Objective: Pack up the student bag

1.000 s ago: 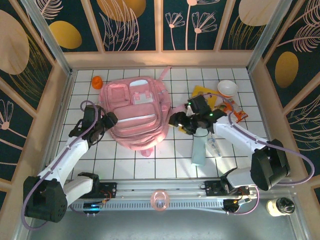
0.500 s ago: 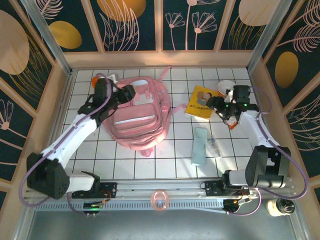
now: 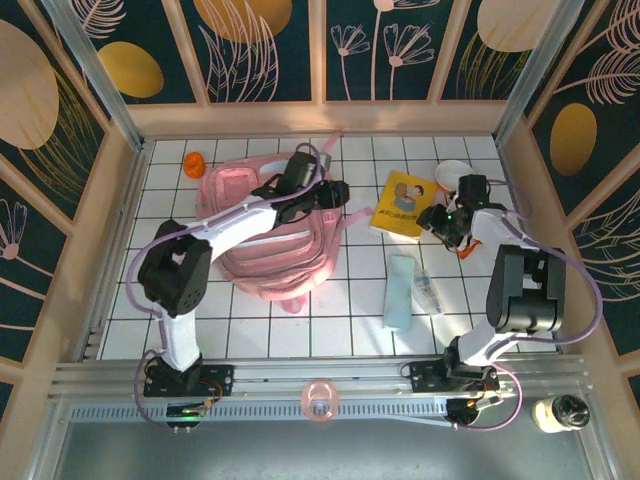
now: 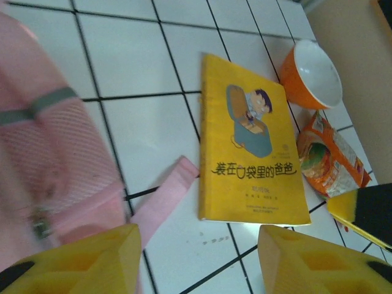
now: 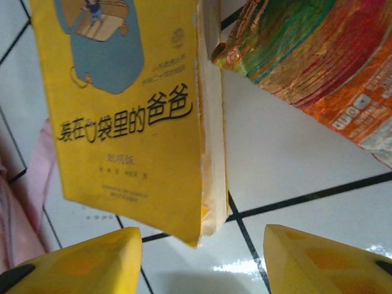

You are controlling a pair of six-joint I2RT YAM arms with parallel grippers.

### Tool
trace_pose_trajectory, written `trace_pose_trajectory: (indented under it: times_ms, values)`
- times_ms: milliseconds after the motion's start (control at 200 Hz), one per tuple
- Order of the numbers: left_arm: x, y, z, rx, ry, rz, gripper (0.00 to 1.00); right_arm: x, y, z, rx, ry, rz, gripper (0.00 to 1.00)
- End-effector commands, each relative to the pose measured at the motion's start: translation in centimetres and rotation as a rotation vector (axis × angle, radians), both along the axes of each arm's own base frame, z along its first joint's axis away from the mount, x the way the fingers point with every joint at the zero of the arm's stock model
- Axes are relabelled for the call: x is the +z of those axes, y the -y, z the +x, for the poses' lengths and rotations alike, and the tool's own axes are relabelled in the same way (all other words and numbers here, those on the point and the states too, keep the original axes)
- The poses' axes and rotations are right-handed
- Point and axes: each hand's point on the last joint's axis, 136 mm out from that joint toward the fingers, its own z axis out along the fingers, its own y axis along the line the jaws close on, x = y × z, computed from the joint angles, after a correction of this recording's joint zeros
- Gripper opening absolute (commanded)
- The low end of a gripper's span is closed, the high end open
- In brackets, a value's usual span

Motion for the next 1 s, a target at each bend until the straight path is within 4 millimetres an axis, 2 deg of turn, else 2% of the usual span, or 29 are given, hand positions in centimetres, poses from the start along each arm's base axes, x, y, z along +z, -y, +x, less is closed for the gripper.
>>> trace_pose_trajectory:
  times_ms: [0,170,205,230,260,310,420,485,616,741,801,856,891,991]
  values:
    - [0.5,3.1,0.7,-0.056,0.017,-0.058,0.51,-0.5,0.0,1.6,0.024,0.029,-0.036,0.53]
    - [-1.2,4.5,1.5,-0.061,0.002,-0.052,0.51,-2.1,-1.7,2.4,0.079,0.013,0.023,0.45]
    - [-1.7,4.6,1.8,-0.059,-0.005,-0.048,0.50,-2.5,-2.0,2.5,0.088,0.004,0.029,0.40]
    - [-1.9,4.8,1.9,-0.058,-0.012,-0.050,0.50,-2.8,-2.2,2.4,0.093,-0.008,0.028,0.31]
    - [-2.4,4.9,2.1,-0.057,-0.021,-0.049,0.49,-3.4,-2.3,2.1,0.097,-0.032,0.022,0.22]
    - [-3.3,5.1,2.3,-0.051,-0.047,-0.037,0.47,-4.1,-2.2,1.6,0.100,-0.069,0.003,0.13]
    - [-4.3,5.3,2.3,-0.050,-0.072,-0.031,0.47,-4.9,-2.6,-0.9,0.099,-0.123,-0.016,0.03]
    - [-4.4,5.2,2.2,-0.049,-0.070,-0.032,0.48,-4.9,-2.7,-2.4,0.099,-0.140,-0.018,0.00]
    - [-4.9,5.1,1.7,-0.060,-0.086,-0.029,0.48,-4.6,-2.8,-5.1,0.090,-0.162,-0.020,0.00]
    - [-5.2,5.9,0.8,-0.090,-0.105,-0.055,0.47,-3.8,-2.3,-6.0,0.078,-0.161,-0.038,0.00]
    - [-5.2,6.5,0.4,-0.105,-0.113,-0.063,0.47,-2.9,-2.2,-5.5,0.074,-0.147,-0.042,0.11]
    - [-5.5,6.8,0.0,-0.112,-0.127,-0.059,0.47,-1.5,-2.1,-4.6,0.066,-0.117,-0.044,0.28]
    - [-5.7,6.8,-0.4,-0.111,-0.133,-0.053,0.47,-0.8,-2.0,-4.0,0.064,-0.095,-0.043,0.36]
    - [-6.7,6.4,-1.3,-0.106,-0.162,-0.038,0.47,0.1,-2.0,-2.4,0.066,-0.064,-0.034,0.40]
